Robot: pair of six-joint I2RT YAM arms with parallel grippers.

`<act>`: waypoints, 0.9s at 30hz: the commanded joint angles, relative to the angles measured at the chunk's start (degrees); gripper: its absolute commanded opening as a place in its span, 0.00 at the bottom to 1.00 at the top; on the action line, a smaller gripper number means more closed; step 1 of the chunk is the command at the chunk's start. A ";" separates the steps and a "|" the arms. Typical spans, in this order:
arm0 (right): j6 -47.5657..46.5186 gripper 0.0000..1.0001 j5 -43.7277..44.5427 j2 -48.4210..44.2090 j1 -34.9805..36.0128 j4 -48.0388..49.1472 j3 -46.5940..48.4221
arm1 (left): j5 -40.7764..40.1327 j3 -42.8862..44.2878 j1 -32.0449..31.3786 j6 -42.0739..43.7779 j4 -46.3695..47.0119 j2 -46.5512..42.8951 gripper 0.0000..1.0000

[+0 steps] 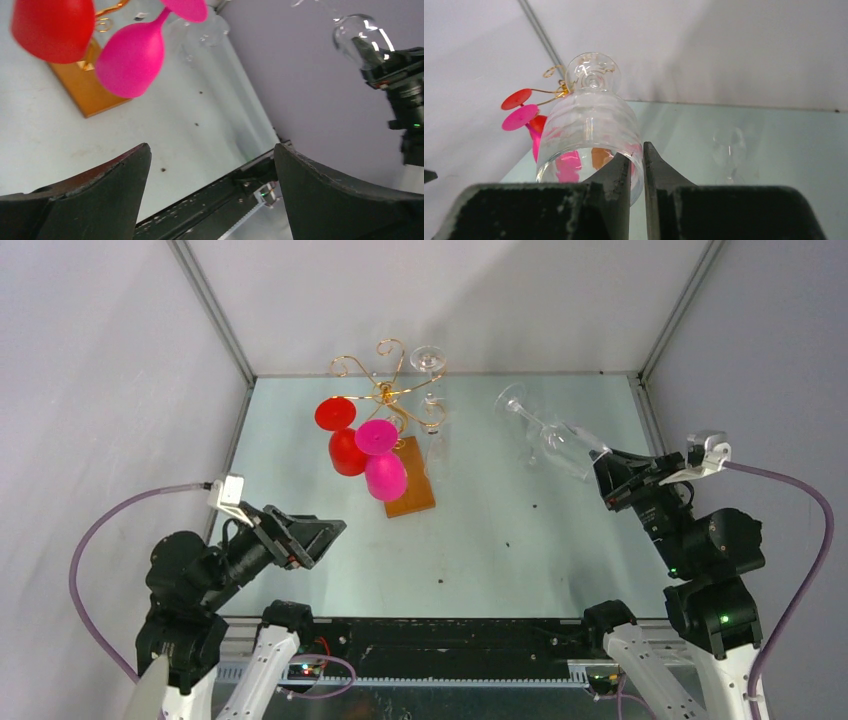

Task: Place the wine glass upside down on the wine glass rack
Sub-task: Turn the wine glass upside down at the wine rack.

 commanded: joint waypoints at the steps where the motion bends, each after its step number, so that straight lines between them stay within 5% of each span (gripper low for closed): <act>1: -3.54 0.00 -6.41 -0.41 -0.11 8.64 0.22 | 8.06 2.56 0.44 -4.62 6.37 2.53 1.00; 18: 3.49 0.00 -12.37 -0.69 0.00 18.56 -4.10 | 15.36 -0.89 -0.80 -24.77 29.86 7.20 0.98; 21: 3.70 0.00 -12.65 0.29 0.59 20.78 -4.18 | 12.69 -0.84 -3.84 -24.78 30.53 8.69 0.98; 27: -0.49 0.00 -5.49 2.99 4.03 20.66 -1.91 | 0.84 0.87 -21.57 -20.87 29.09 14.38 0.95</act>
